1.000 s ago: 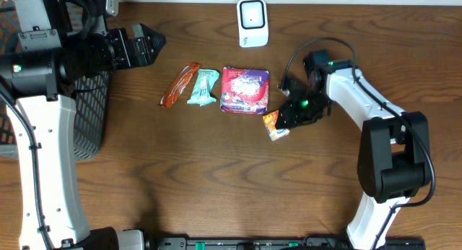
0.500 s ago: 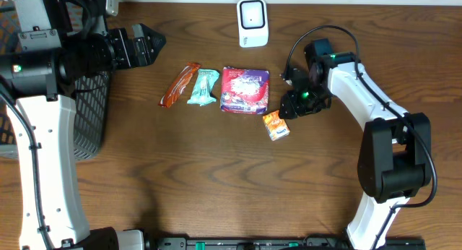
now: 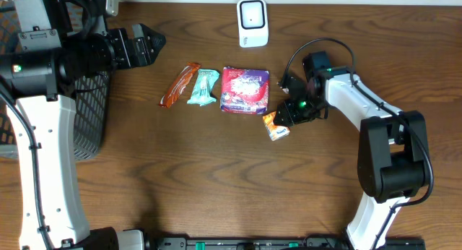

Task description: Scan the item barcode

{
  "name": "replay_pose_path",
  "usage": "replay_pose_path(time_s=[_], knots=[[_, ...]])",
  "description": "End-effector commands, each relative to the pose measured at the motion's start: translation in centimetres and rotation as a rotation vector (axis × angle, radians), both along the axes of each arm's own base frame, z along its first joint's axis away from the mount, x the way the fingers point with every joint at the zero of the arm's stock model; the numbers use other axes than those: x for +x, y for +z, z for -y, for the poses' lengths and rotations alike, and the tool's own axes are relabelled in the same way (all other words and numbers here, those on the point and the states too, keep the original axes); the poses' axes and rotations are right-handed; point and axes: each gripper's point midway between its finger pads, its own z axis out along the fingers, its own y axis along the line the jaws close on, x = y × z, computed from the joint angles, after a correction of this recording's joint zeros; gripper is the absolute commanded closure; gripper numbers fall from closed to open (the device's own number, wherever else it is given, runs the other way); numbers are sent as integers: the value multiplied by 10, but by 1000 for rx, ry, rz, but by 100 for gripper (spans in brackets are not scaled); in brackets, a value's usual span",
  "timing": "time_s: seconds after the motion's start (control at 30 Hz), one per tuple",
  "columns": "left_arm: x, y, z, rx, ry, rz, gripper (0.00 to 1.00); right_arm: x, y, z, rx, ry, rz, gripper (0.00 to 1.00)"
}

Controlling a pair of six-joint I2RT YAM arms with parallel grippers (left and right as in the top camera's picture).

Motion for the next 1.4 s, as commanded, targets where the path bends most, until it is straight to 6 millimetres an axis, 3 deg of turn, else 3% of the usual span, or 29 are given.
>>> replay_pose_path(time_s=[0.0, 0.1, 0.2, 0.27, 0.33, 0.47, 0.57, 0.67, 0.87, 1.07, 1.17, 1.37], knots=[[1, 1, 0, -6, -6, 2, 2, -9, -7, -5, 29, -9, -27, 50], [1, 1, 0, -5, -6, 2, 2, -14, -13, -4, 30, -26, -43, 52], [1, 1, 0, -6, -6, 2, 2, -17, -17, -4, 29, -54, -58, 62], [1, 1, 0, -6, -6, 2, 2, -17, -17, -5, 37, -72, -69, 76], [1, 1, 0, -5, -6, 2, 2, -17, -14, -11, 78, -73, -76, 99], [1, 1, 0, -5, -6, 2, 2, -14, 0, -28, 208, -66, -75, 99], [1, 1, 0, -5, -6, 2, 2, -6, 13, -30, 282, -96, -85, 99], [1, 1, 0, -6, -6, 2, 2, 5, 39, -31, 438, -129, -99, 99], [1, 1, 0, -5, -5, 2, 2, 27, 94, -9, 776, -185, -67, 99], [1, 1, 0, -5, -6, 3, 2, 41, 146, 10, 1078, -124, 59, 99], [1, 1, 0, -5, -6, 2, 2, 48, 154, 8, 1105, -100, 75, 99], [1, 1, 0, -6, -6, 2, 2, 58, 166, -16, 1108, -23, 78, 99]])
